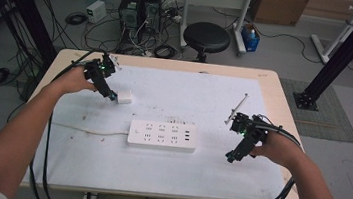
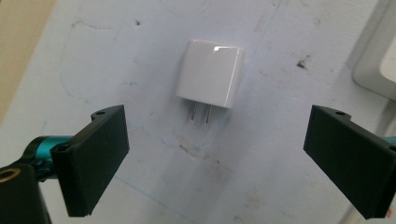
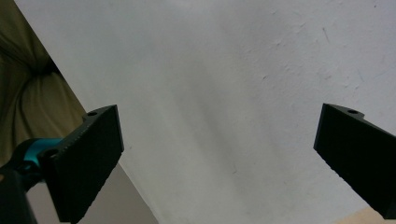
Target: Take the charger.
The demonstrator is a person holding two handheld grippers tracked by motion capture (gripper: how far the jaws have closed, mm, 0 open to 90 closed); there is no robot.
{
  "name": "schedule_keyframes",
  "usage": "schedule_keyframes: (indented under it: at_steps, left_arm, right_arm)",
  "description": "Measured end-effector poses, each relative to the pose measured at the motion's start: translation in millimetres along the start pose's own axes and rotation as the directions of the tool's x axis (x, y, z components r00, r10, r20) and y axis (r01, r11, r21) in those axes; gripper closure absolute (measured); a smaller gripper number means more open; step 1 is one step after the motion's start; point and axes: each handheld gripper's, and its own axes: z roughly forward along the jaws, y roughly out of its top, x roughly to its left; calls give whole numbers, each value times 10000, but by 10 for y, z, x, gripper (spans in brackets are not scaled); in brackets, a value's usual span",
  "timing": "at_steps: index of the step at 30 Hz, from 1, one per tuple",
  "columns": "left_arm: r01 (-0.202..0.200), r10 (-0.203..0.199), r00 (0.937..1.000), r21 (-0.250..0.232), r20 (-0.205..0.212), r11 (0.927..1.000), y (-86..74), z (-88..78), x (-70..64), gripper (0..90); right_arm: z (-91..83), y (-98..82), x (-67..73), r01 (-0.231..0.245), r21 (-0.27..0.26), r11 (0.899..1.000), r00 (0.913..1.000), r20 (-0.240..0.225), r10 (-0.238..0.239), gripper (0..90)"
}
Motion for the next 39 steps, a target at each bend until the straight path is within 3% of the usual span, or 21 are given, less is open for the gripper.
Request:
schedule_keyframes:
  at_steps: [7, 12, 18, 25, 26, 29, 32, 34, 39]
  left_arm:
    - [-170, 171, 9994, -44, 287, 9998, 94, 300, 48, 67]
    - [-201, 183, 9985, 337, 513, 9992, 106, 495, 74, 66]
    - [-109, 78, 9978, 474, 661, 9988, 99, 642, 116, 67]
    - [-55, 30, 9965, 293, 831, 9996, 91, 689, 159, 127]
    - [-21, -3, 9957, 261, 928, 9997, 82, 703, 165, 192]
    - [3, -34, 9950, 307, 994, 9995, 75, 727, 171, 201]
    - [-83, 46, 9934, 316, 1149, 9995, 72, 744, 172, 267]
    - [-56, 12, 9917, 333, 1289, 9994, 72, 743, 171, 358]
    - [-156, 100, 9918, 432, 1278, 9989, 59, 757, 176, 378]
  right_arm:
    - [20, 13, -12, -28, 148, 9999, 10000, -20, 28, 7]
    - [35, 21, -16, -79, 254, 9996, 10000, -30, 80, 7]
    - [91, 17, -50, -73, 346, 9994, 9998, -156, 79, 7]
    - [127, 26, -64, -113, 442, 9990, 9995, -274, 126, 7]
    - [128, 26, -67, -134, 430, 9990, 9994, -325, 148, 7]
    - [127, 26, -72, -98, 349, 9993, 9992, -385, 111, 7]
    - [122, 25, -81, -169, 437, 9989, 9992, -351, 185, 7]
    - [133, 29, -82, -134, 469, 9988, 9992, -365, 151, 7]
    - [141, 41, -83, -138, 520, 9986, 9992, -367, 157, 7]
